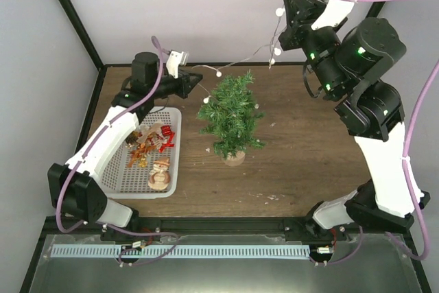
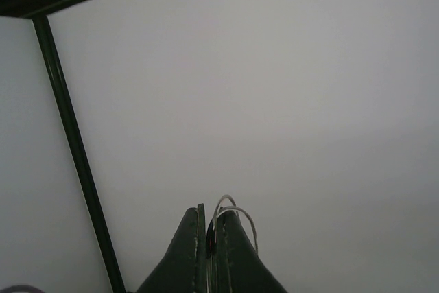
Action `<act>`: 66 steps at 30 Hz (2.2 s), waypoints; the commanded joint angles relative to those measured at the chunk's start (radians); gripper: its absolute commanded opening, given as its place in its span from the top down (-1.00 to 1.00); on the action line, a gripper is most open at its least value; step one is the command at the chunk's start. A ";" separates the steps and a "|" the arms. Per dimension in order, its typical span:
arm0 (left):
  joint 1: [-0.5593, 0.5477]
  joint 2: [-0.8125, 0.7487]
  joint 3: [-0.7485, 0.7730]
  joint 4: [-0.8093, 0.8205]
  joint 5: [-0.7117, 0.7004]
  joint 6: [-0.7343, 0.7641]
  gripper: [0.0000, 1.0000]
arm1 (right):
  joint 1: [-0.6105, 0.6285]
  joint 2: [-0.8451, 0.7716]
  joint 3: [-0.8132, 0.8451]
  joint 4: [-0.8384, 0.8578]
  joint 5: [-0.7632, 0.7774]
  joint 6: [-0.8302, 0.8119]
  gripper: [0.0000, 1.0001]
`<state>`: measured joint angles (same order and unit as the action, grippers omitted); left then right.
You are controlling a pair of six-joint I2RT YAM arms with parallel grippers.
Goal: Decorate the small christmas tree
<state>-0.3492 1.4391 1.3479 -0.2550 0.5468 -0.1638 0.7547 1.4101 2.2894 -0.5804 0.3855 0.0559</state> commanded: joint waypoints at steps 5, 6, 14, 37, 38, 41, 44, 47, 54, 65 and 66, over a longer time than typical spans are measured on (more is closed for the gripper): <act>0.013 0.059 0.035 0.025 0.049 -0.057 0.97 | -0.079 -0.019 -0.089 -0.020 -0.092 0.035 0.99; 0.014 0.067 0.037 0.021 0.062 -0.060 0.96 | -0.085 -0.026 -0.104 -0.017 -0.093 0.035 0.99; 0.015 0.155 0.070 -0.005 0.160 -0.079 0.95 | -0.131 -0.096 -0.221 0.007 -0.098 0.048 0.99; 0.015 0.218 0.117 -0.147 0.290 0.037 0.34 | -0.134 -0.288 -0.320 -0.112 -0.019 0.108 0.99; 0.015 0.214 0.122 -0.159 0.277 0.052 0.27 | -0.133 -0.287 -0.318 -0.119 -0.018 0.107 0.99; 0.019 0.200 0.139 -0.187 0.253 0.091 0.01 | -0.133 -0.279 -0.311 -0.139 -0.014 0.110 0.99; 0.028 0.191 0.160 -0.214 0.243 0.109 -0.31 | -0.133 -0.278 -0.316 -0.145 -0.010 0.111 0.99; 0.039 0.173 0.168 -0.226 0.222 0.121 -0.73 | -0.133 -0.278 -0.320 -0.152 -0.009 0.108 0.99; 0.071 0.115 0.168 -0.261 0.146 0.175 -0.75 | -0.132 -0.306 -0.337 -0.180 -0.014 0.115 0.99; 0.165 0.064 0.228 -0.351 0.110 0.191 -0.75 | -0.133 -0.332 -0.347 -0.305 -0.129 0.154 0.99; 0.180 0.062 0.239 -0.368 0.111 0.199 -0.75 | -0.133 -0.327 -0.340 -0.334 -0.153 0.160 0.99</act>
<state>-0.2108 1.5345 1.5333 -0.5621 0.6735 -0.0025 0.6292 1.0836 1.9289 -0.8242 0.3275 0.1902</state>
